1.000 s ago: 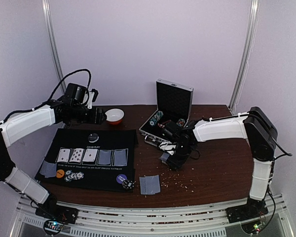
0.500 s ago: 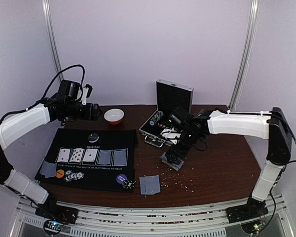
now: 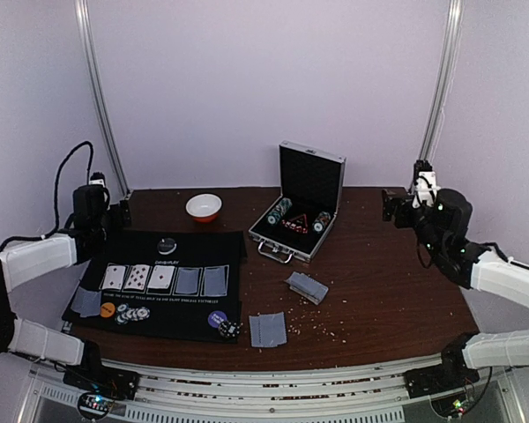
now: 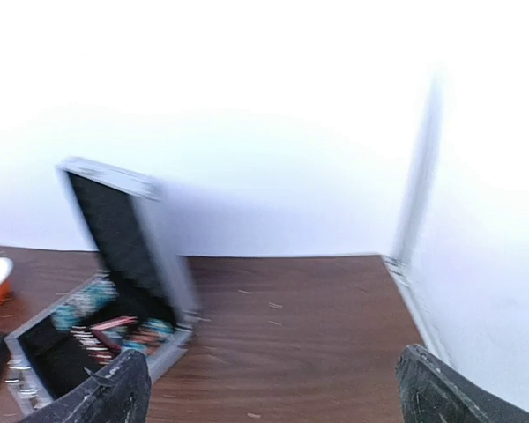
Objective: Distribute texas hold em gaming equipment
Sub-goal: Reset both arms
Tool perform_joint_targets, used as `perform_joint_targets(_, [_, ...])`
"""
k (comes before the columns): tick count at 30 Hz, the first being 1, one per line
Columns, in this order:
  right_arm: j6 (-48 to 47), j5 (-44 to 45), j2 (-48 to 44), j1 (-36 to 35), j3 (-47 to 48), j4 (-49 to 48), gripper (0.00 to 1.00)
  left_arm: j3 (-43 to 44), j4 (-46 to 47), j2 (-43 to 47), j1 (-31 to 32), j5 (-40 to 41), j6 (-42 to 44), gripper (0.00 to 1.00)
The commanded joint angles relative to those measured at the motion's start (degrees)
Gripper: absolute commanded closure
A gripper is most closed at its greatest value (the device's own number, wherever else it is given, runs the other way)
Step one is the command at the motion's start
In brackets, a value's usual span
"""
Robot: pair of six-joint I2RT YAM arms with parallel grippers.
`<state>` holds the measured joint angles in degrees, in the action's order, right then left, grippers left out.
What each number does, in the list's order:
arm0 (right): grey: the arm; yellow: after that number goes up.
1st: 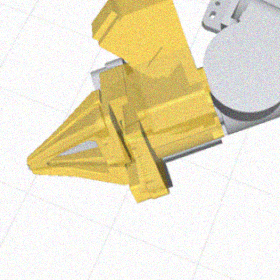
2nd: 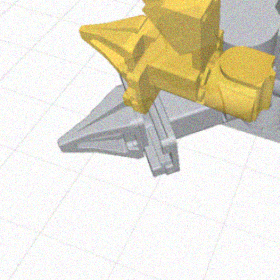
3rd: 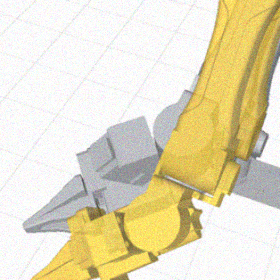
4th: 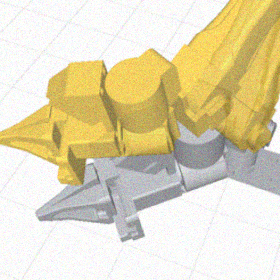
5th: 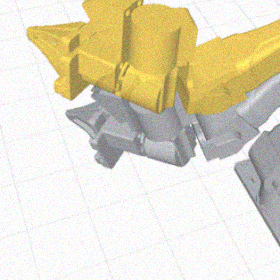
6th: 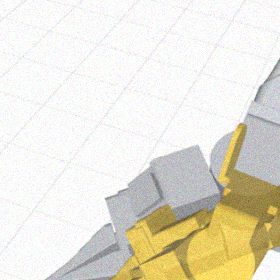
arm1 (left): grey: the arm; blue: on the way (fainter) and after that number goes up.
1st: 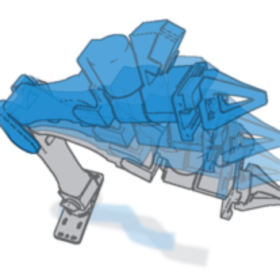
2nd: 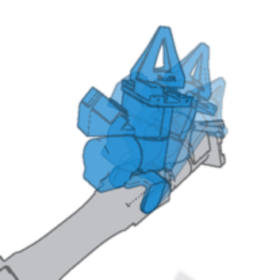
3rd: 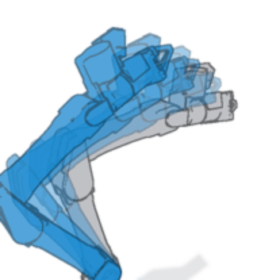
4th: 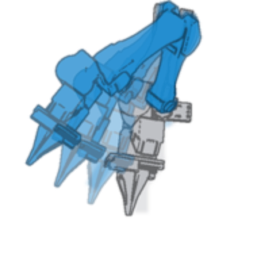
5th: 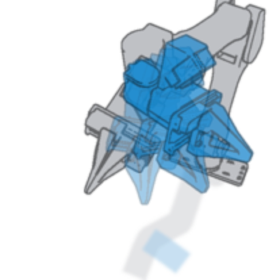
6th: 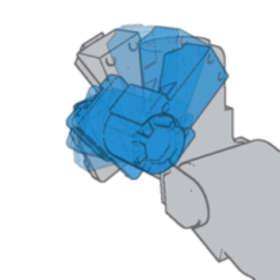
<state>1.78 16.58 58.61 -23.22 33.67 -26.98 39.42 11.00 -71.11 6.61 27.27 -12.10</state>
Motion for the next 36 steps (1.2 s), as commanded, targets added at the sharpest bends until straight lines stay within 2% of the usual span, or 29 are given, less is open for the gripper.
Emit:
perform_joint_targets(1, [2.54,11.29,-1.17,6.95,-12.9,-21.12,0.0,-6.3,17.17,-2.19,0.24,12.11,2.54,0.02])
perform_joint_targets(4, [2.82,12.39,0.72,9.47,-21.29,-31.13,0.0,-9.67,17.93,-4.85,0.28,15.71,-1.66,0.02])
perform_joint_targets(7, [3.51,12.19,6.98,10.99,-27.19,-44.71,0.0,-15.63,28.75,-6.41,0.32,14.18,0.25,0.02])
perform_joint_targets(11, [1.18,11.99,15.39,11.87,-28.77,-52.19,0.0,-21.72,44.78,-9.22,0.28,10.52,4.46,0.02])
perform_joint_targets(14, [1.52,7.6,22.8,13.78,-29.63,-60.13,0.0,-23.39,52.7,-10.71,0.36,7.15,6.96,0.02])
perform_joint_targets(16, [1.2,4.2,27.46,14.3,-29.38,-63.19,0.0,-23.98,56.76,-12.5,0.4,1.59,9.11,0.02])
perform_joint_targets(18, [-0.16,1.92,32.45,14.58,-28.87,-68.42,0.0,-25.97,64.63,-15.64,0.41,-0.89,11.5,0.02])
perform_joint_targets(19, [-0.53,1.04,32.46,14.61,-28.53,-68.09,0.0,-25.69,62.0,-15.08,0.4,-1.95,11.17,0.02])
perform_joint_targets(22, [-0.19,-2.85,29.83,15.35,-25.46,-57.95,0.0,-25.22,63.1,-16.66,0.37,-7.31,12.97,0.02])
perform_joint_targets(24, [0.04,-4.07,30.7,16.36,-22.54,-54.48,0.0,-26.58,67.77,-18.41,-0.77,-9.15,12.32,0.02])
perform_joint_targets(25, [1.46,-5.72,30.14,17.53,-21.27,-49.72,0.0,-27.15,69.81,-19.32,-0.94,-9.04,12.6,0.02])
perform_joint_targets(26, [2.59,-6.41,29.94,18.48,-20.58,-48.36,0.0,-26.53,66.55,-18.43,-0.9,-9.49,12.15,0.02])
perform_joint_targets(28, [2.24,-6.93,30.66,18.88,-20.91,-50.74,0.0,-26.59,68.15,-19.21,-0.94,-9.83,12.52,0.02])
perform_joint_targets(36, [2.17,-6.82,30.48,18.88,-20.99,-50.13,0.0,-26.57,67.91,-18.95,-0.99,-9.77,12.34,0.02])
